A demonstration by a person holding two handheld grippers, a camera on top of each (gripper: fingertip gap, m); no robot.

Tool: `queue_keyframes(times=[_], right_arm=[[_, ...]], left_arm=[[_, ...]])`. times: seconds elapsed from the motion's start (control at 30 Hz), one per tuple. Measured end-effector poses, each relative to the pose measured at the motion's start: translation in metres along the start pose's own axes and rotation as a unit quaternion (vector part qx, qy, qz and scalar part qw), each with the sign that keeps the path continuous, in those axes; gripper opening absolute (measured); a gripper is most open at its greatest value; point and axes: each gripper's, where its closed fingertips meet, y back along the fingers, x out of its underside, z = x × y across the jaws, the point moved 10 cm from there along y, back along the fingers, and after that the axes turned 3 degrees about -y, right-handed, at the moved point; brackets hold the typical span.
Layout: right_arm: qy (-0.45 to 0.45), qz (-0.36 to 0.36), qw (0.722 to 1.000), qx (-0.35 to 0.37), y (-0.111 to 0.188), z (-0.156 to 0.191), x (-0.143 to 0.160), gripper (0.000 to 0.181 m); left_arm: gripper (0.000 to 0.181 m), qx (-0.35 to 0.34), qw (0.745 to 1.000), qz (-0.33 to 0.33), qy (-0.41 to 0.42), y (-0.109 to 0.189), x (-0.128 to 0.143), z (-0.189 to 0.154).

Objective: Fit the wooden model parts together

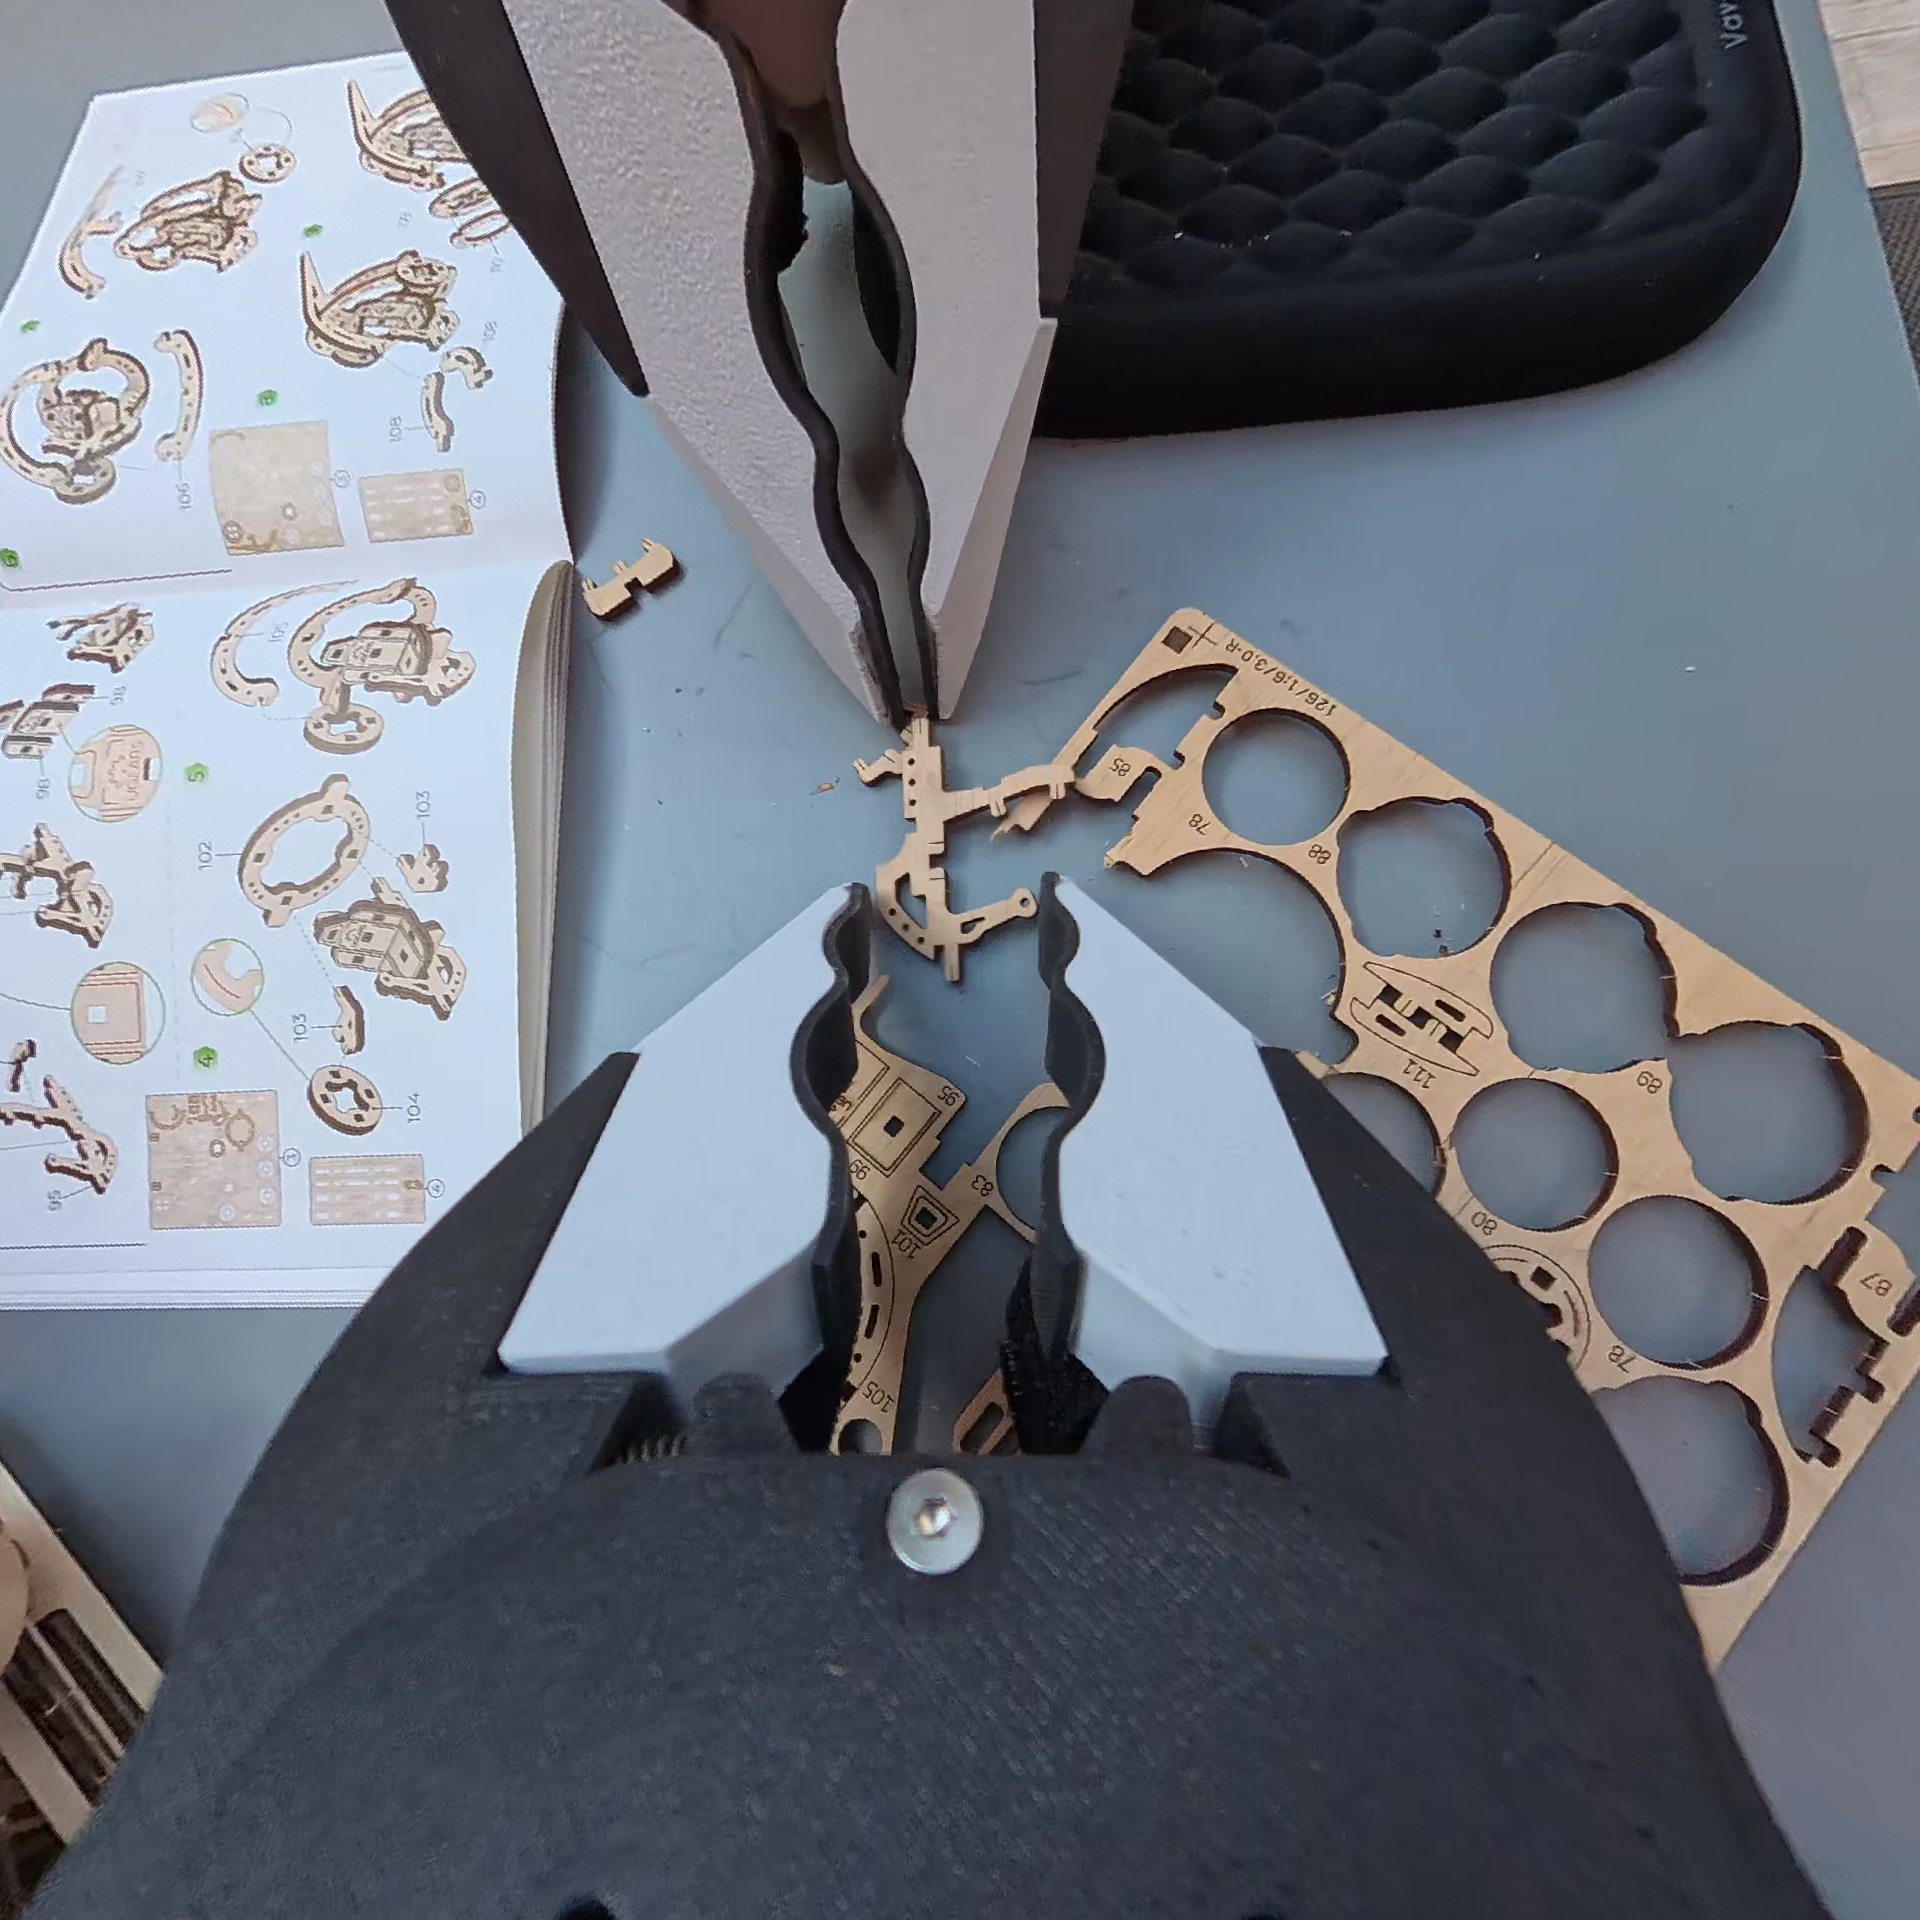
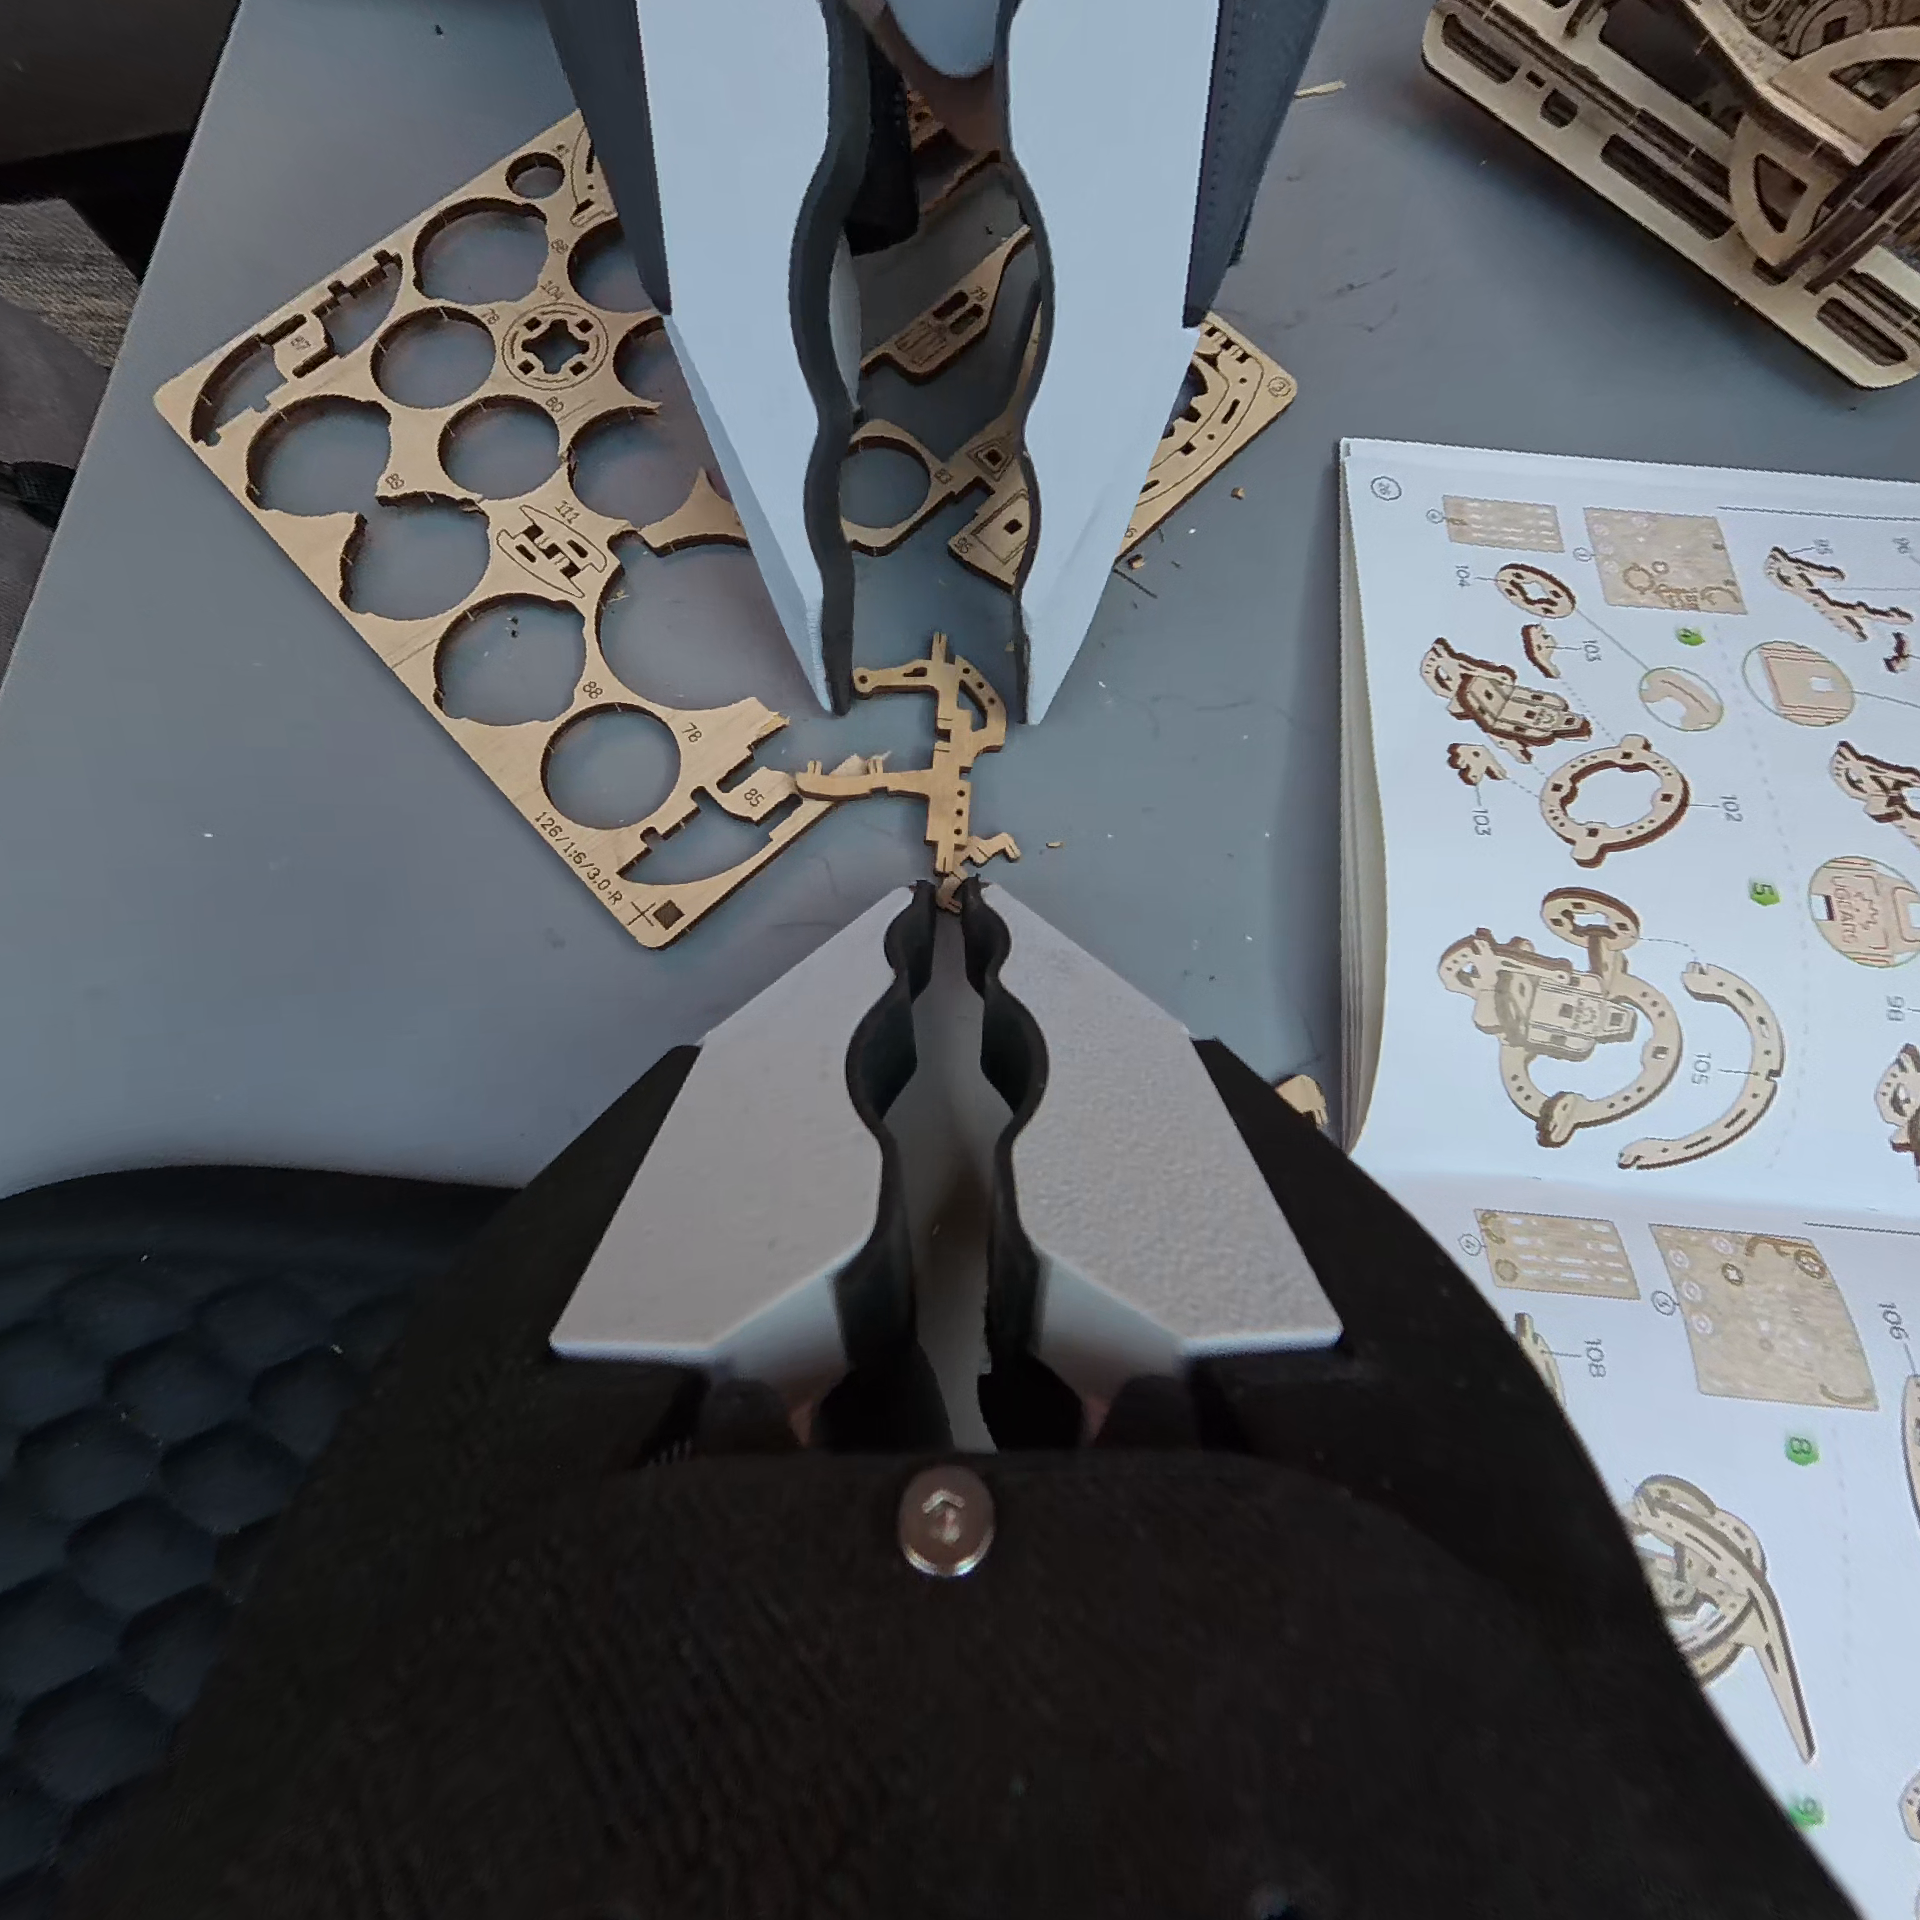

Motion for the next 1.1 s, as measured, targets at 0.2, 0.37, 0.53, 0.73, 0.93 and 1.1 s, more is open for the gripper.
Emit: queue_keyframes(times=[0.2, 0.37, 0.53, 0.73, 0.93, 1.1], right_arm=[[-0.03, 0.008, 1.0, -0.002, 0.01, -0.003, 0.002, 0.003], [-0.088, -0.009, 0.996, -0.031, 0.02, -0.009, 0.006, 0.003], [-0.099, -0.004, 0.994, -0.048, 0.018, -0.01, 0.01, 0.005], [0.003, -0.124, 0.992, 0.018, 0.032, 0.0, -0.016, 0.025], [0.04, -0.154, 0.987, -0.006, 0.028, 0.01, -0.024, 0.002], [-0.06, -0.182, 0.98, -0.049, 0.031, -0.002, -0.021, 0.0]], left_arm=[[0.028, 0.009, 1.0, -0.003, 0.022, 0.001, 0.001, 0.003], [0.028, 0.038, 0.99, -0.04, 0.13, 0.009, 0.001, 0.016], [0.028, 0.117, 0.949, -0.103, 0.275, 0.018, 0.007, 0.029], [0.027, 0.236, 0.874, -0.183, 0.384, 0.021, 0.01, 0.034], [0.027, 0.283, 0.85, -0.215, 0.388, 0.023, 0.005, 0.031], [0.033, 0.212, 0.878, -0.241, 0.354, 0.034, 0.004, 0.039]])
